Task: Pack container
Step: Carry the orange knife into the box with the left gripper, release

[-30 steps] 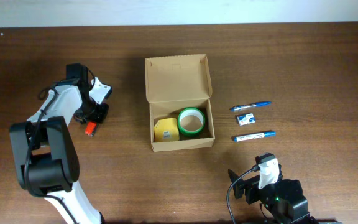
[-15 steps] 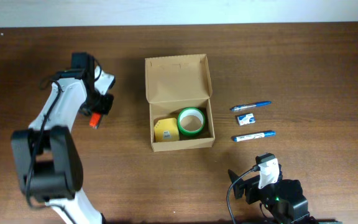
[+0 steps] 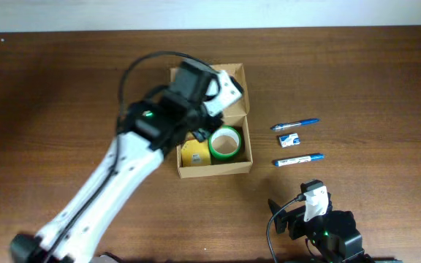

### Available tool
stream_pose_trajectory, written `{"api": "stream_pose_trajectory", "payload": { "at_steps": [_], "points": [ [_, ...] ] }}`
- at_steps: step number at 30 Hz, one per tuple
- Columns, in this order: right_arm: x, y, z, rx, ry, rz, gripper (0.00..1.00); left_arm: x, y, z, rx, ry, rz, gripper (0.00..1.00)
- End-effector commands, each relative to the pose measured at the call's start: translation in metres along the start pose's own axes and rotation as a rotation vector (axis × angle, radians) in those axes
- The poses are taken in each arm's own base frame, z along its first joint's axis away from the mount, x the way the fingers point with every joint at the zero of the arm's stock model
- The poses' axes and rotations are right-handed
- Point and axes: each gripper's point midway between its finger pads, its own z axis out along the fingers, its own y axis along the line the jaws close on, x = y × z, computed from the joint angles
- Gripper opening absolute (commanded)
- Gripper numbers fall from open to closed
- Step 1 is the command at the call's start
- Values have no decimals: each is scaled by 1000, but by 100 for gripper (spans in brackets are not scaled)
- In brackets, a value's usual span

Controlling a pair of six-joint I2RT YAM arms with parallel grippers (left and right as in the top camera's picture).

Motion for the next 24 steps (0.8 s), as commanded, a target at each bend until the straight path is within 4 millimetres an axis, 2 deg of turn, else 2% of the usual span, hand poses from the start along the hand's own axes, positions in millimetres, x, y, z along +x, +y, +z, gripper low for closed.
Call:
{"api": "stream_pose_trajectory", "payload": {
  "at_steps": [1, 4, 8, 10, 16, 21, 24],
  "points": [
    [0, -1, 1, 5, -5, -5, 99, 13, -25, 34, 96, 96, 79, 2],
    [0, -1, 1, 5, -4, -5, 99, 35, -54, 67, 201, 210, 128, 2],
    [0, -1, 1, 5, -5, -5, 99, 52, -75, 85, 297, 280, 146, 2],
    [0, -1, 1, 5, -4, -5, 99, 53, -83, 88, 344, 274, 172, 2],
    [0, -1, 1, 5, -5, -5, 99, 59, -87, 98, 395, 261, 357, 2],
    [0, -1, 1, 5, -4, -5, 99, 44, -88, 103, 401, 185, 403, 2],
    [0, -1, 1, 5, -5, -5, 99, 41, -98, 101, 458, 144, 442, 2]
  ]
}}
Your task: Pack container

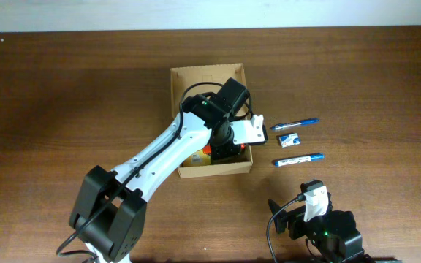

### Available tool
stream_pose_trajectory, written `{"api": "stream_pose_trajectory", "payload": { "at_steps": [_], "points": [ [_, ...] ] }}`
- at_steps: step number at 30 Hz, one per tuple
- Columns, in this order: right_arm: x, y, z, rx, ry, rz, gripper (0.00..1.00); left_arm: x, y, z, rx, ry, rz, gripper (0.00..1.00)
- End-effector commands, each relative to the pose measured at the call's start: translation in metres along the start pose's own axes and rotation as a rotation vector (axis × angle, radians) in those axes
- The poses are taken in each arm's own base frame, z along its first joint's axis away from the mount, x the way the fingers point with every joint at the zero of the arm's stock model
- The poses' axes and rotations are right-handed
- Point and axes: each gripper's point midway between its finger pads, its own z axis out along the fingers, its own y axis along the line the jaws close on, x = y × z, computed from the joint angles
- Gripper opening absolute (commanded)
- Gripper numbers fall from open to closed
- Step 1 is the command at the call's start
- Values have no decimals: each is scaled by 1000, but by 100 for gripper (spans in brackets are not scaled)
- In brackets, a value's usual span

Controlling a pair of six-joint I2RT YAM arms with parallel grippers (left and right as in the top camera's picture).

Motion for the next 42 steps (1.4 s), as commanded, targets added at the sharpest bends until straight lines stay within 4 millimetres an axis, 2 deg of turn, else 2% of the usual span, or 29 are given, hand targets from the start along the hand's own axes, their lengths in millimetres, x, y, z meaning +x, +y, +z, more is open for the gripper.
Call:
{"api": "stream_pose_trajectory", "payload": {
  "at_steps": [1, 4, 10, 11, 12, 13, 14, 15, 21, 23, 27, 31, 34, 39, 42],
  "points": [
    [0, -1, 1, 5, -4, -5, 99, -10, -7, 2, 47, -47, 58, 2],
    [0, -1, 1, 5, -5, -5, 99, -4, -8, 14, 73, -22, 49, 1],
    [0, -1, 1, 5, -4, -5, 99, -2, -9, 18, 83, -12, 46, 2],
    [0, -1, 1, 5, -4, -5, 99, -2, -9, 18, 83, -11, 45, 6],
    [0, -1, 1, 5, -5, -5, 99, -2, -9, 18, 83, -11, 44, 29],
    [0, -1, 1, 5, -5, -5, 99, -1, -10, 18, 85, -9, 44, 40],
    [0, -1, 1, 5, -5, -5, 99, -1, -10, 18, 86, -9, 44, 47],
    [0, -1, 1, 5, -5, -5, 99, -1, -10, 18, 85, -9, 44, 51],
    [0, -1, 1, 5, -5, -5, 99, -2, -8, 15, 78, -5, 34, 51],
    [0, -1, 1, 5, -4, -5, 99, -6, -8, 0, 76, -2, 22, 51],
    [0, -1, 1, 5, -4, -5, 99, -21, -9, -57, 51, -18, 29, 51],
    [0, -1, 1, 5, -4, -5, 99, -25, 4, -113, -103, -29, -14, 51],
    [0, -1, 1, 5, -4, -5, 99, -29, 2, -148, -179, -98, -58, 51],
    [0, -1, 1, 5, -4, -5, 99, -11, 12, -198, -260, -201, -346, 52],
    [-4, -6, 0, 35, -25, -6, 99, 20, 26, -220, -301, -220, -531, 52]
  ]
}}
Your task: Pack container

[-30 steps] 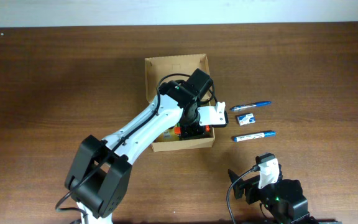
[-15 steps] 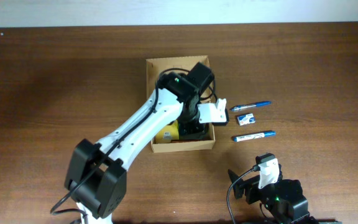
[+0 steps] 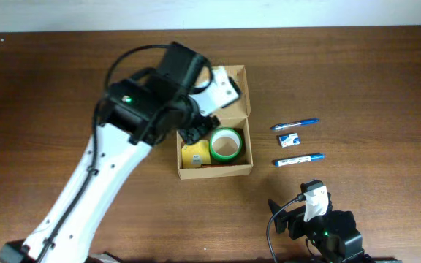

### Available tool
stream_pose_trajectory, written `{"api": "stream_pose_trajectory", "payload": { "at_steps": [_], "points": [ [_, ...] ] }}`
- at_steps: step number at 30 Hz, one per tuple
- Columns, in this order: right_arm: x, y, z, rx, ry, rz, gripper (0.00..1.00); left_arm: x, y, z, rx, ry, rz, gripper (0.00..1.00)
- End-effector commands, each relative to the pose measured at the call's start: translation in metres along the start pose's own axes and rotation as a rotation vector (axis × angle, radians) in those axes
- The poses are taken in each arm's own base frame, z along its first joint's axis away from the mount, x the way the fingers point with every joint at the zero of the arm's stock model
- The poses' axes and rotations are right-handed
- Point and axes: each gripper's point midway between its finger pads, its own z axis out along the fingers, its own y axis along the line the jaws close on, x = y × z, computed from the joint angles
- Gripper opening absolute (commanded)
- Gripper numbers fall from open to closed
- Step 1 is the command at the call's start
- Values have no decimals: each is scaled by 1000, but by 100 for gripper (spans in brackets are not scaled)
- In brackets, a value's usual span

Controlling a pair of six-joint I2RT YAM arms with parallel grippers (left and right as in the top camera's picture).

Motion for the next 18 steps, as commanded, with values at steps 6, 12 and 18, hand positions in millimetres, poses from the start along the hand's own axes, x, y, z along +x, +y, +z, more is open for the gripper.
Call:
{"api": "stream_pose_trajectory", "payload": {
  "at_steps": [6, 12, 18],
  "points": [
    [-3, -7, 0, 36, -21, -6, 99, 19, 27, -34, -30, -30, -229, 52],
    [-15, 25, -2, -147, -56, 81, 99, 33, 15, -57, -31, -23, -233, 52],
    [-18, 54, -9, -323, -9, 349, 99, 44, 0, -91, -51, -67, -218, 72]
  ]
}}
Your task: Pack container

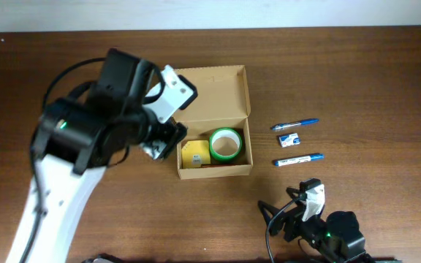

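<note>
An open cardboard box (245, 95) lies at the table's middle in the overhead view. In its near end sit a green tape roll (225, 145) and a yellow item (194, 155); its far end shows bare cardboard. Right of the box lie a blue pen (296, 124), a small white-and-blue packet (289, 139) and a second blue pen (298, 159). My left gripper (167, 140) hangs just outside the box's left wall, its dark fingers seen from above with nothing visibly in them. My right gripper (302, 213) rests folded at the near edge.
The bulky white left arm (86, 139) covers the table left of the box. The right arm's base (335, 234) and its cable sit at the near edge, below the pens.
My left arm has moved left, from over the box's left part to beside its left wall, uncovering the box's far end. The right arm has shifted slightly. Box contents look unchanged.
My left arm first hovered over the box's far end, tape and yellow item showing below. It then reached down over the box's near right part. Later it was raised above the box's left side, and now it stands left of the box. The pens and packet never moved.
</note>
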### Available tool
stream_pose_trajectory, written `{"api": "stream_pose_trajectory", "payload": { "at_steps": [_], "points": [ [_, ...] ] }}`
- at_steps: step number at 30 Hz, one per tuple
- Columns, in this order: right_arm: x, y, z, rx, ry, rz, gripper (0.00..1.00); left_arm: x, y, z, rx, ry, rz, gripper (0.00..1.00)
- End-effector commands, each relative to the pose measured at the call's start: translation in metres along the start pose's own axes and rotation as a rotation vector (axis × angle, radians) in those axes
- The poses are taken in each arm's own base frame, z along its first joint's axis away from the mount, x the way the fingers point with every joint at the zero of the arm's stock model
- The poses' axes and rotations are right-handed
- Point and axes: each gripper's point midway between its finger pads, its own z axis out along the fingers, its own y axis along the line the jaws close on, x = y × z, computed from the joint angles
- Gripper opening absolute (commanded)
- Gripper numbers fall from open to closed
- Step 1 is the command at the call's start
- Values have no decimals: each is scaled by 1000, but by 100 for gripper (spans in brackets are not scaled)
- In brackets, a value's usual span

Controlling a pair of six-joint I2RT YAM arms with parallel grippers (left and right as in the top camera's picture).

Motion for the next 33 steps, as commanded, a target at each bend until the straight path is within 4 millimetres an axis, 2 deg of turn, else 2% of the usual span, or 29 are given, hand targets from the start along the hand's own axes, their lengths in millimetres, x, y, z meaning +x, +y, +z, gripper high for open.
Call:
{"api": "stream_pose_trajectory", "payload": {
  "at_steps": [1, 2, 3, 7, 10, 15, 21, 28, 30, 33],
  "points": [
    [1, 14, 0, -80, 14, 138, 99, 1, -6, -22, -1, -49, -1, 80],
    [0, 16, -1, -95, 15, 137, 99, 4, -7, -24, 1, -43, -2, 95],
    [0, 19, -1, -108, 17, 135, 99, 8, -9, -25, 5, -32, -4, 100],
    [-6, 27, -3, -142, 2, 104, 99, 22, -13, -27, 22, 20, -15, 100],
    [-18, 33, -9, -145, -17, 49, 99, 24, -15, -28, 27, 23, -16, 100],
    [-61, 32, -20, -14, -37, -19, 99, 26, -21, -34, 43, -9, -10, 100],
    [-103, 16, -14, 212, 118, -127, 99, 30, -29, -29, 75, -42, -5, 100],
    [-173, 36, 0, 231, 125, -200, 99, 56, -35, -14, 80, -31, -9, 99],
    [-182, 36, 0, 244, 121, -290, 99, 59, -36, -17, 74, -45, -5, 100],
    [-183, 17, -4, 344, 143, -258, 99, 64, -33, -27, 27, -70, 2, 100]
  ]
}}
